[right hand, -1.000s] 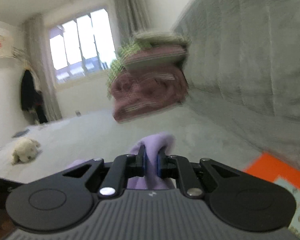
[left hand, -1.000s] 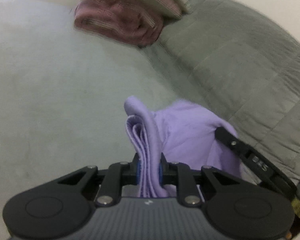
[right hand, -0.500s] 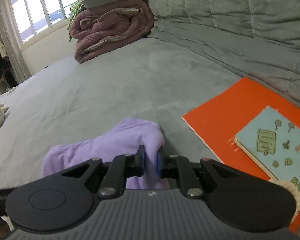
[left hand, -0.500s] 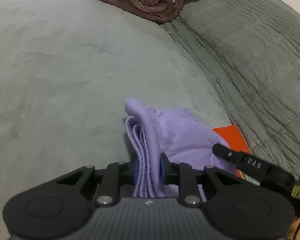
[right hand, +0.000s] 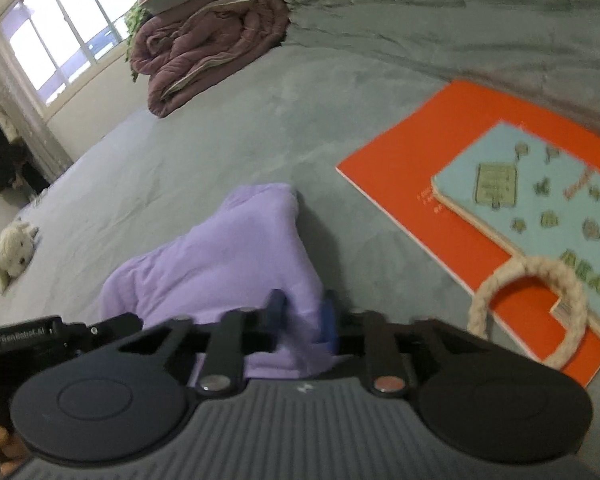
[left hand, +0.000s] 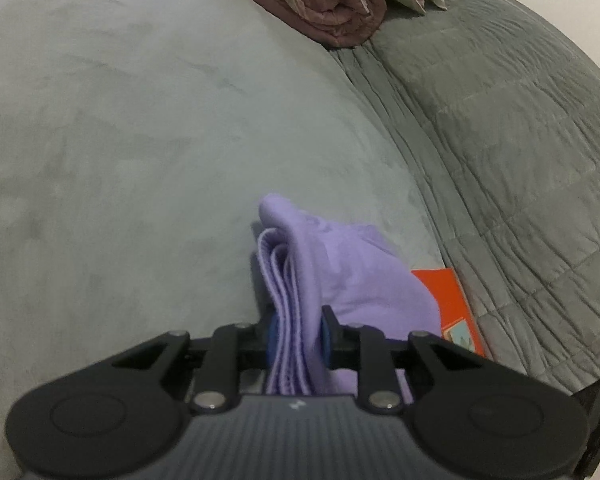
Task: Fold clothes
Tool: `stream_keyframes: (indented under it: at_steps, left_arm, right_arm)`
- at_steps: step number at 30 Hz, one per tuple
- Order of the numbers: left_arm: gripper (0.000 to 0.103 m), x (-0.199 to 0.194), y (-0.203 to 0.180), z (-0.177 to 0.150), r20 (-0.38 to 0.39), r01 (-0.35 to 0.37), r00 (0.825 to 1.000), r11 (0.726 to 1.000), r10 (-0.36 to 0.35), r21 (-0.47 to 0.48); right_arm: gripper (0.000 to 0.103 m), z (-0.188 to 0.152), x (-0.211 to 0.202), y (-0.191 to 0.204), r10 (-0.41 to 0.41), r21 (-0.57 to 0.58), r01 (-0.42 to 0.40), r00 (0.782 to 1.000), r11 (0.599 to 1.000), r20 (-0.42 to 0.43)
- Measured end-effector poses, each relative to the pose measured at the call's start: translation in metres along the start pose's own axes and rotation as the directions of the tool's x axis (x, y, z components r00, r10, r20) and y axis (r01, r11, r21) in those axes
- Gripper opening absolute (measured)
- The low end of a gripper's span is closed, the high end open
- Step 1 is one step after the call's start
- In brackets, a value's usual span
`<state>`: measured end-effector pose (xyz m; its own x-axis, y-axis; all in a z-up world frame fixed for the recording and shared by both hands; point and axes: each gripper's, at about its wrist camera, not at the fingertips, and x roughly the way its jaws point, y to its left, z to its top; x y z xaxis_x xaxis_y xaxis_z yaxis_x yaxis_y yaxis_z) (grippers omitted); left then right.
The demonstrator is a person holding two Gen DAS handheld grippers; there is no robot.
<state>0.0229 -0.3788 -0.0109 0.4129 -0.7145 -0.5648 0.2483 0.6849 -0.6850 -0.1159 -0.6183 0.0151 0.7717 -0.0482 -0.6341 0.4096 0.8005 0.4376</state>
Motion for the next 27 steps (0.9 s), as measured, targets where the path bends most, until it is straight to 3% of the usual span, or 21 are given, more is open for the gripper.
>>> stream_keyframes:
  at_steps: [5,11,16,19,22,25,27]
  left_arm:
    - [0.019,-0.006,-0.003,0.007,-0.049,0.011,0.999,0.996,-0.016,-0.090]
    - [0.019,-0.003,0.003,-0.002,-0.077,-0.005,0.997,0.995,-0.003,-0.102]
    - [0.020,0.001,0.006,0.003,-0.084,0.006,0.996,0.996,-0.013,-0.090]
    - [0.025,-0.003,0.009,0.004,-0.066,0.014,0.998,0.997,-0.019,-0.073]
    - [0.040,-0.009,0.006,0.009,-0.020,0.013,1.000,0.999,-0.014,-0.038]
    - [0.046,-0.009,0.005,0.017,-0.001,0.029,1.000,0.999,-0.029,-0.016]
    - [0.047,-0.004,0.008,0.022,-0.017,0.034,0.999,0.999,-0.034,-0.020]
  right_arm:
    - [0.014,-0.001,-0.011,-0.014,0.034,0.136,-0.029,0.999,0.990,-0.034]
    - [0.013,-0.003,-0.025,-0.031,0.080,0.298,-0.056,0.994,0.953,-0.068]
    - [0.019,0.001,-0.030,-0.024,0.042,0.255,-0.031,0.998,0.967,-0.040]
    - [0.020,0.007,-0.033,-0.021,0.015,0.193,-0.021,0.999,0.981,0.033]
    - [0.023,0.015,-0.022,-0.023,0.040,0.187,-0.054,0.996,0.981,0.077]
    - [0.023,0.025,0.002,-0.023,0.076,0.185,-0.090,0.994,0.979,0.081]
    - [0.033,0.028,0.015,-0.027,0.107,0.228,-0.121,0.992,0.966,0.073]
